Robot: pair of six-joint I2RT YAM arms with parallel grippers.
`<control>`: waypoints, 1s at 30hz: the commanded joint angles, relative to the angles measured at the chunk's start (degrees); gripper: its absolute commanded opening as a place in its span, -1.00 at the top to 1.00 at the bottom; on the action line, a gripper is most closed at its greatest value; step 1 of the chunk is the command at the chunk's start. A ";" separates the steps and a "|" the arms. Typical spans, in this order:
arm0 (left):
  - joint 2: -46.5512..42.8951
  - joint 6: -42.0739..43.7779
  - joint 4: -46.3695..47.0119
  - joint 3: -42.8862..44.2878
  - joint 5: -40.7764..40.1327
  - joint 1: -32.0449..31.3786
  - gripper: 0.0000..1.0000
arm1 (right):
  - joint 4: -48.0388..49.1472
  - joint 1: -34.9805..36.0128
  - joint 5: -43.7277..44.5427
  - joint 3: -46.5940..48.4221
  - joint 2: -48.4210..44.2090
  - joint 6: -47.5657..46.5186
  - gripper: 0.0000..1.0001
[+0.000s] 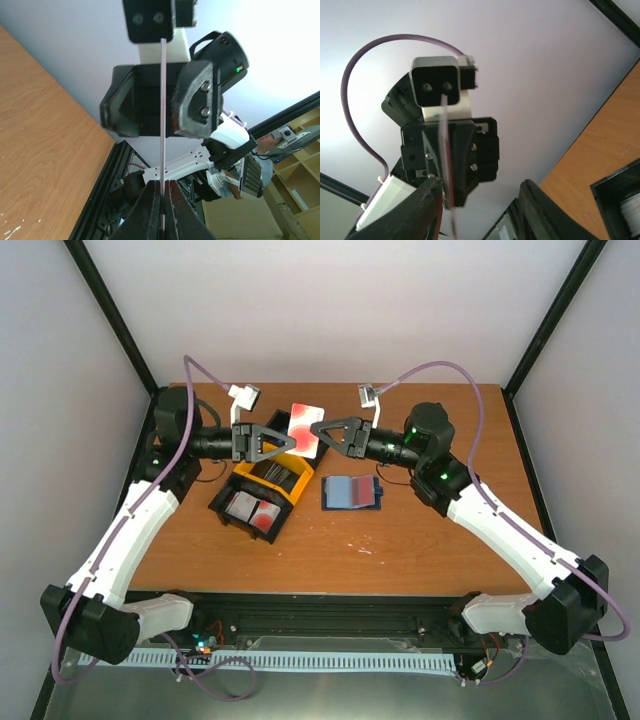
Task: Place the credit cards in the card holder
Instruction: Pick up the credit card from the storage box.
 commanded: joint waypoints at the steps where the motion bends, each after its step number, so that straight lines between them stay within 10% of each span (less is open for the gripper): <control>1: 0.23 -3.10 4.90 4.57 1.76 0.28 0.99 | 4.53 -0.70 -0.58 -3.41 -3.19 -0.89 0.12; 16: 0.54 -6.21 8.37 4.74 3.08 0.23 0.99 | 10.74 -0.60 -7.88 -7.85 -5.36 -3.94 0.67; 30: 0.31 -6.40 9.44 4.30 3.99 0.28 0.99 | 5.61 -0.59 -7.47 -5.60 -3.98 -5.69 0.72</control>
